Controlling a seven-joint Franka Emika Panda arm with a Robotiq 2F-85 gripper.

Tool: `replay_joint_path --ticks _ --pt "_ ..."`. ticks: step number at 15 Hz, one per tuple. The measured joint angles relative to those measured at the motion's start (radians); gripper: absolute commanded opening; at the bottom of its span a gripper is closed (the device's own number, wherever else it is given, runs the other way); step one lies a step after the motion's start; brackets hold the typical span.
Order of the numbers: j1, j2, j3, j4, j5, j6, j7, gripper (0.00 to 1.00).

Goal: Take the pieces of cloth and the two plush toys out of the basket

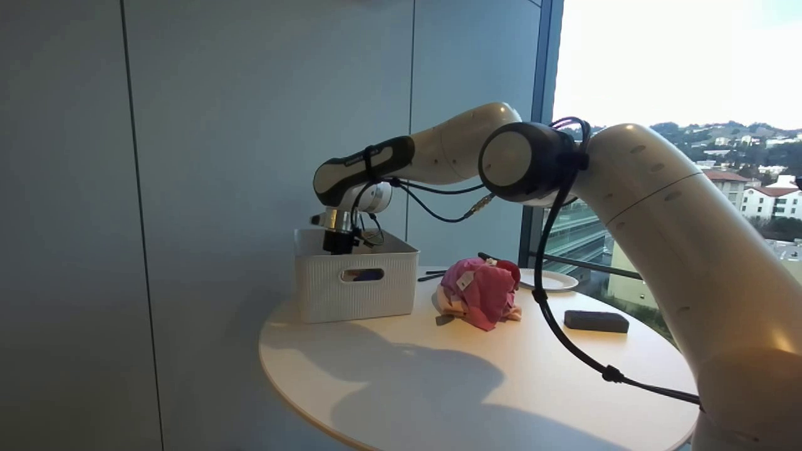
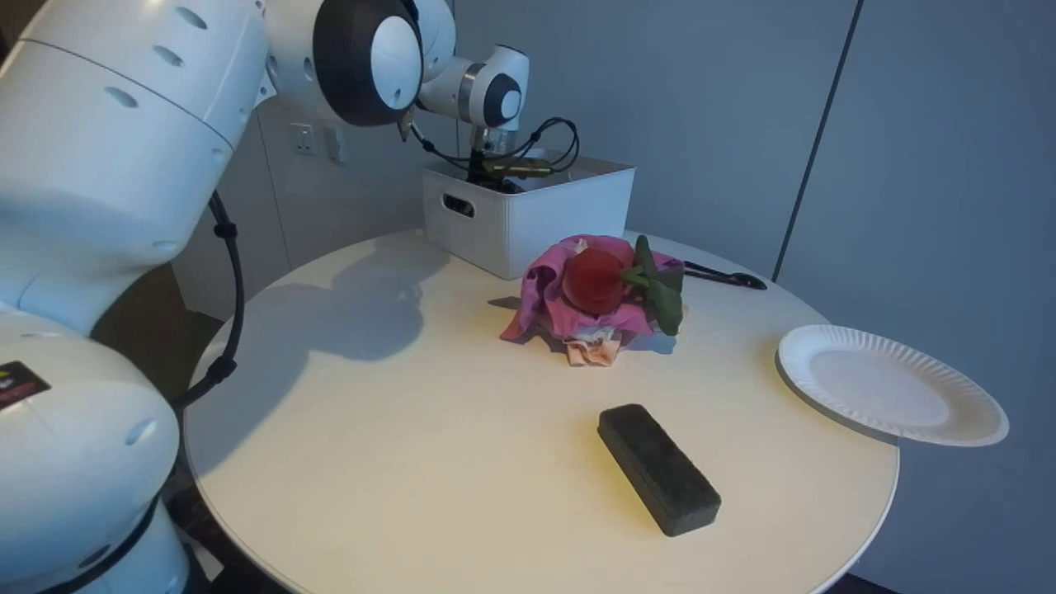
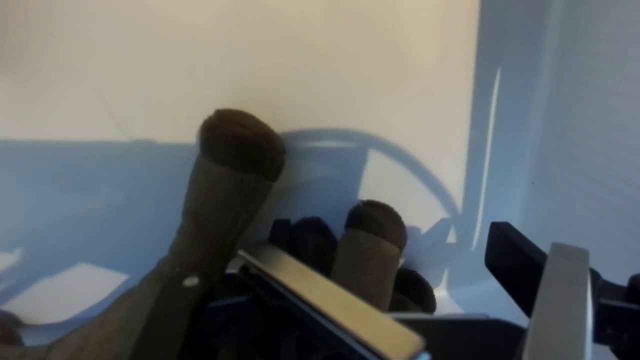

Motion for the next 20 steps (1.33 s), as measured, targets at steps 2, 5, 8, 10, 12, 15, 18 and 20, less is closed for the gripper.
replay_joint_path --ticks 2,5,8,10,12,15,18,20 --pt "0.018 0.033 0.0 0.031 -0.004 -0.016 -0.006 0.59" --pt "0.033 0.076 0.001 0.086 -0.003 -0.066 -0.006 0.36" --pt "0.034 0.099 0.002 0.147 -0.001 -0.139 -0.005 0.14" --pt "0.034 0.113 0.003 0.18 0.004 -0.178 -0.004 0.01" --pt "0.034 0.124 0.003 0.204 0.007 -0.204 -0.002 0.04" --pt "0.035 0.135 0.003 0.225 0.007 -0.222 0.007 0.04" --pt "0.035 0.136 0.003 0.226 0.007 -0.223 0.012 0.04" --pt "0.037 0.132 0.003 0.225 0.0 -0.208 0.011 0.04"
